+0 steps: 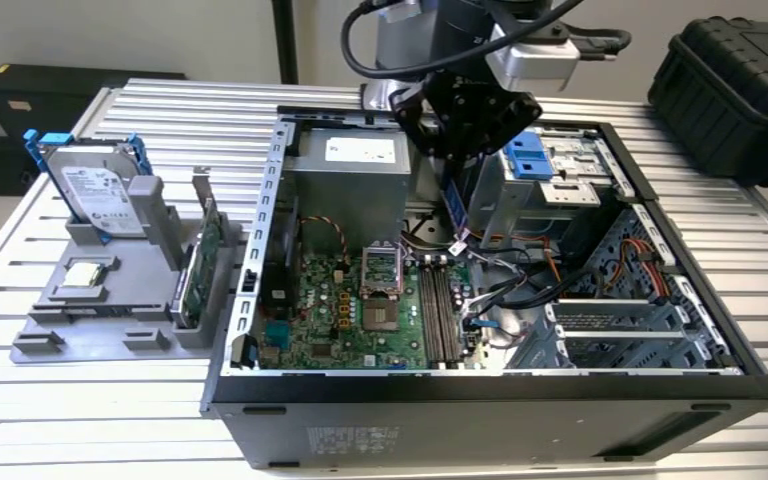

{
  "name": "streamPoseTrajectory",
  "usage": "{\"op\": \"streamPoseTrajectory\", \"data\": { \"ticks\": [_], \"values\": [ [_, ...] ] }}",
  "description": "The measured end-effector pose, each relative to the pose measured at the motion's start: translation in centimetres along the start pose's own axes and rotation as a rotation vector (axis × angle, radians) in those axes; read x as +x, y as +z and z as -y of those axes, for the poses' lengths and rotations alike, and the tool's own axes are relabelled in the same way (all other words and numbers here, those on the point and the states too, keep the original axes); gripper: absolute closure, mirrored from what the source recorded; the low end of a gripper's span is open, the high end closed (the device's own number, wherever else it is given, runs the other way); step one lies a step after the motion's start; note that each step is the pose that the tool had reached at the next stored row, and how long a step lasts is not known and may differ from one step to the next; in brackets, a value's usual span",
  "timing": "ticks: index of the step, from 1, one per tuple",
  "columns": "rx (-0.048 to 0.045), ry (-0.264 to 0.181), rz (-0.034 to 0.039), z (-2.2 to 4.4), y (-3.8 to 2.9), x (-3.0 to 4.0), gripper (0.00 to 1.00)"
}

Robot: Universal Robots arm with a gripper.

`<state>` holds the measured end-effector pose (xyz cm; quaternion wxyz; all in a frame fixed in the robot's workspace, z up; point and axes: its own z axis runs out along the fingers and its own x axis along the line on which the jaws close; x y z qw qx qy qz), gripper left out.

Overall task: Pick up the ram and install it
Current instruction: 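Insert the ram into the slot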

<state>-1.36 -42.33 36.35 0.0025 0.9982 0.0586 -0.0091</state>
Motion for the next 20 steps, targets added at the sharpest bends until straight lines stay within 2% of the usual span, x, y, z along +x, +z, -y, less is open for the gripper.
{"op": "streamPoseTrajectory", "data": {
  "ticks": [20],
  "values": [
    [0.0000,0.000,0.0000,-0.04,1.24,0.43,1.00]
  ]
}}
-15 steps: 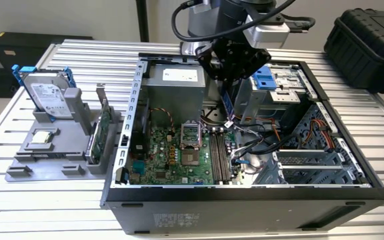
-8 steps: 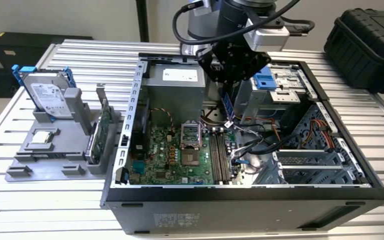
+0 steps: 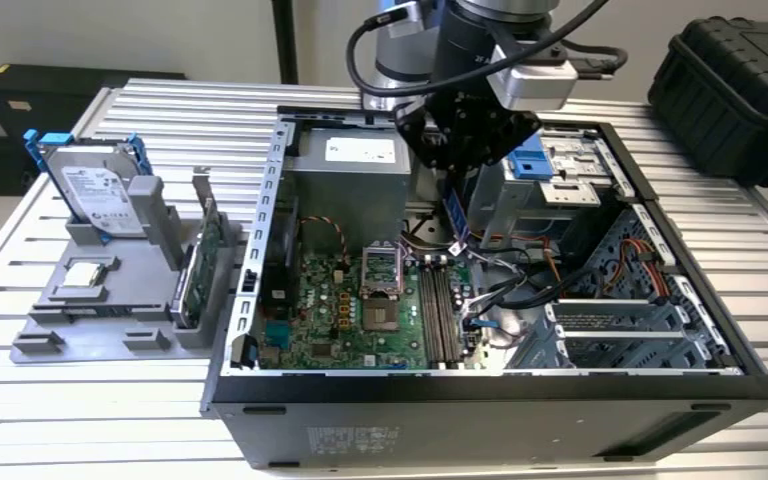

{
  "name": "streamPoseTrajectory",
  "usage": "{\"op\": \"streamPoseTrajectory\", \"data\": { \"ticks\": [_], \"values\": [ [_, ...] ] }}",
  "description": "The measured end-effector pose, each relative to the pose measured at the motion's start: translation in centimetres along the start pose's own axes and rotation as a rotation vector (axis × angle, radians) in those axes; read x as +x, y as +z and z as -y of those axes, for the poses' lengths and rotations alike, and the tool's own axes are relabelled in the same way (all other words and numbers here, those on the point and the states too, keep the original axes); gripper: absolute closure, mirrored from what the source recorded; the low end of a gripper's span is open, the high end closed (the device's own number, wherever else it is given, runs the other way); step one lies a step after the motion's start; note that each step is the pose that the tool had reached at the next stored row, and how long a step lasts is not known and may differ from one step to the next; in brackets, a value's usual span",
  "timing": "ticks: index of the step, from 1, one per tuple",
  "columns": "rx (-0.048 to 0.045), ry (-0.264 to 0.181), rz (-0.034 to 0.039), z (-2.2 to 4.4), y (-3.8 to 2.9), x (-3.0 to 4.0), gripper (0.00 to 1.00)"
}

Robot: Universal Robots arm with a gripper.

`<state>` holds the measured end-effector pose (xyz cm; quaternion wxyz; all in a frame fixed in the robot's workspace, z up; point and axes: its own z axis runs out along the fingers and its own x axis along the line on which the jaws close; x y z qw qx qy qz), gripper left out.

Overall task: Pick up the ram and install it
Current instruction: 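Insert the ram into the slot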

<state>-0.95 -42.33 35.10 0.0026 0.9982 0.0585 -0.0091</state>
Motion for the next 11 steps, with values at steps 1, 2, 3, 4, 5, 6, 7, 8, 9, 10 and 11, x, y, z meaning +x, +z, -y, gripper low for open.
{"op": "streamPoseTrajectory", "data": {
  "ticks": [1,2,3,4,5,6,7,8,9,10,11],
  "values": [
    [0.0000,0.000,0.0000,0.00,0.06,0.01,1.00],
    [-0.0001,0.000,0.0000,0.00,0.11,0.02,1.00],
    [0.0000,0.000,0.0000,0.00,0.17,0.04,1.00],
    [0.0000,0.000,0.0000,0.00,0.23,0.05,1.00],
    [0.0001,0.000,0.0000,0.00,0.29,0.06,1.00],
    [0.0000,0.000,0.0000,-0.01,0.34,0.07,1.00],
    [0.0000,0.000,0.0000,-0.01,0.39,0.08,1.00],
    [-0.0001,0.000,0.0000,-0.01,0.45,0.09,1.00],
    [0.0000,0.000,0.0000,-0.01,0.50,0.10,1.00],
    [0.0000,0.000,0.0000,-0.01,0.56,0.11,1.00],
    [0.0000,0.000,0.0000,-0.01,0.61,0.12,1.00]
  ]
}}
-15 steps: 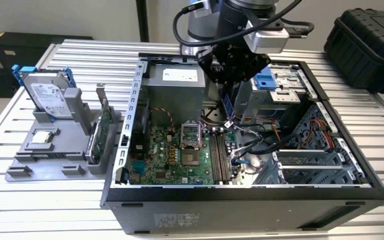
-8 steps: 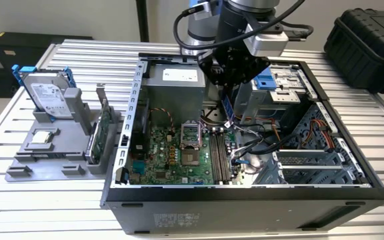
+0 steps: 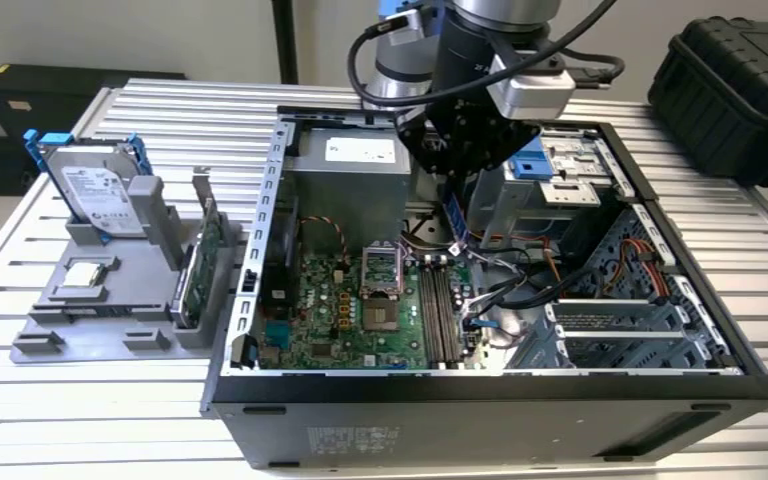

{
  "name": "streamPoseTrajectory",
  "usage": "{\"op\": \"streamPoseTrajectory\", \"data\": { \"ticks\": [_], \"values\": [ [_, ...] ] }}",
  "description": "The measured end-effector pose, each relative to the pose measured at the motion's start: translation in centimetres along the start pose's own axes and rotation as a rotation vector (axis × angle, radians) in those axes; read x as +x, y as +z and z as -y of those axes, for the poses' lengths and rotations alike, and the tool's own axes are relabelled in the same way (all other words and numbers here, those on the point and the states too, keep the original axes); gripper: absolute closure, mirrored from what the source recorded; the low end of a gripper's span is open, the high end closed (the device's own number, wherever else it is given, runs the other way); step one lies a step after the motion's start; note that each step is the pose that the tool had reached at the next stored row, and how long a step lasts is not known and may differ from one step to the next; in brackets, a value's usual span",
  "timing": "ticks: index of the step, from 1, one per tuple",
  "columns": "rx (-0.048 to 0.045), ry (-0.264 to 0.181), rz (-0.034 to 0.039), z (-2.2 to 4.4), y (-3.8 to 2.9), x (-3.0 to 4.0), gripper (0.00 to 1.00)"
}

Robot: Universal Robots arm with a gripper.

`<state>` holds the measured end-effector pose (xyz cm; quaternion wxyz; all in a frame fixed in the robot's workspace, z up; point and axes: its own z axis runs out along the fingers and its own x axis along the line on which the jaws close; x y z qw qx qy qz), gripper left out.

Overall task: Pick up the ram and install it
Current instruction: 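Insert the ram into the slot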

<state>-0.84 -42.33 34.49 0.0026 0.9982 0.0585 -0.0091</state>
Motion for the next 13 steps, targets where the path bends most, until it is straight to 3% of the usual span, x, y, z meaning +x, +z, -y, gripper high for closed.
{"op": "streamPoseTrajectory", "data": {
  "ticks": [13],
  "values": [
    [0.0000,0.000,0.0000,-0.01,0.68,0.11,1.00]
  ]
}}
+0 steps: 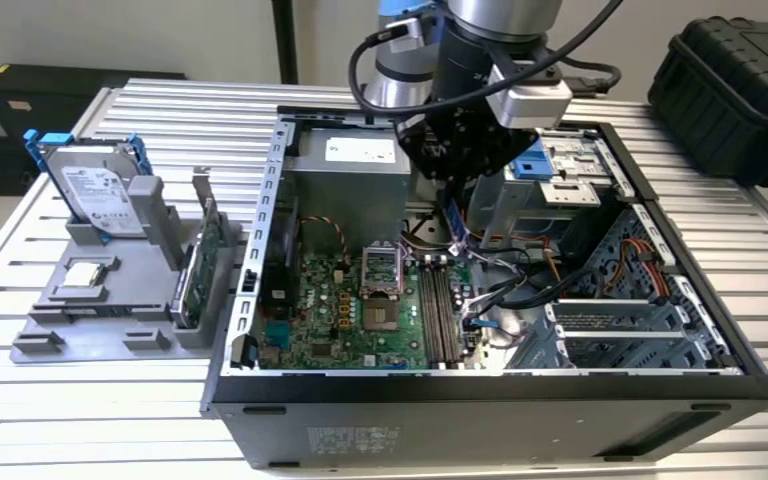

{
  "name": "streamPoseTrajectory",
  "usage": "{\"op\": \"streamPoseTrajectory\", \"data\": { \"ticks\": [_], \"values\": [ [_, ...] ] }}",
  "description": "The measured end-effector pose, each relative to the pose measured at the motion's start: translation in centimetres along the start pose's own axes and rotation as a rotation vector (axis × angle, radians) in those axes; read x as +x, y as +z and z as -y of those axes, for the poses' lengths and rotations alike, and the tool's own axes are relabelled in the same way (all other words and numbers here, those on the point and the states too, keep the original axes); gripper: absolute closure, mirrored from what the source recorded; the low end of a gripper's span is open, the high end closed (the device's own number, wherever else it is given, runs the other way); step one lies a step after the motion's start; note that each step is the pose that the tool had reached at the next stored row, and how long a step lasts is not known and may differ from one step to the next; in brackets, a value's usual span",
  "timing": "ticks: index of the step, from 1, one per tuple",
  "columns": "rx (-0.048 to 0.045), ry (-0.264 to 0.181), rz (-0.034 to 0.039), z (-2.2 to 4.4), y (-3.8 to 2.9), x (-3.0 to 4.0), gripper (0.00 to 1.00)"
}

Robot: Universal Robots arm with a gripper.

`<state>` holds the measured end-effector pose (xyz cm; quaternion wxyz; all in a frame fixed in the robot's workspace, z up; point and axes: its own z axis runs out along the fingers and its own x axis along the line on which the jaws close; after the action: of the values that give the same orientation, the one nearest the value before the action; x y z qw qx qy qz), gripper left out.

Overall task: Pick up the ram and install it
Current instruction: 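Insert the ram into the slot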

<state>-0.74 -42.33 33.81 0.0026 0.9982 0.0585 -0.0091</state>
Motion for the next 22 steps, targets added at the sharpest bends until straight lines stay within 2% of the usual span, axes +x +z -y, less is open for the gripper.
{"op": "streamPoseTrajectory", "data": {
  "ticks": [22],
  "values": [
    [-0.0010,0.000,0.0001,0.01,0.82,0.03,1.00]
  ]
}}
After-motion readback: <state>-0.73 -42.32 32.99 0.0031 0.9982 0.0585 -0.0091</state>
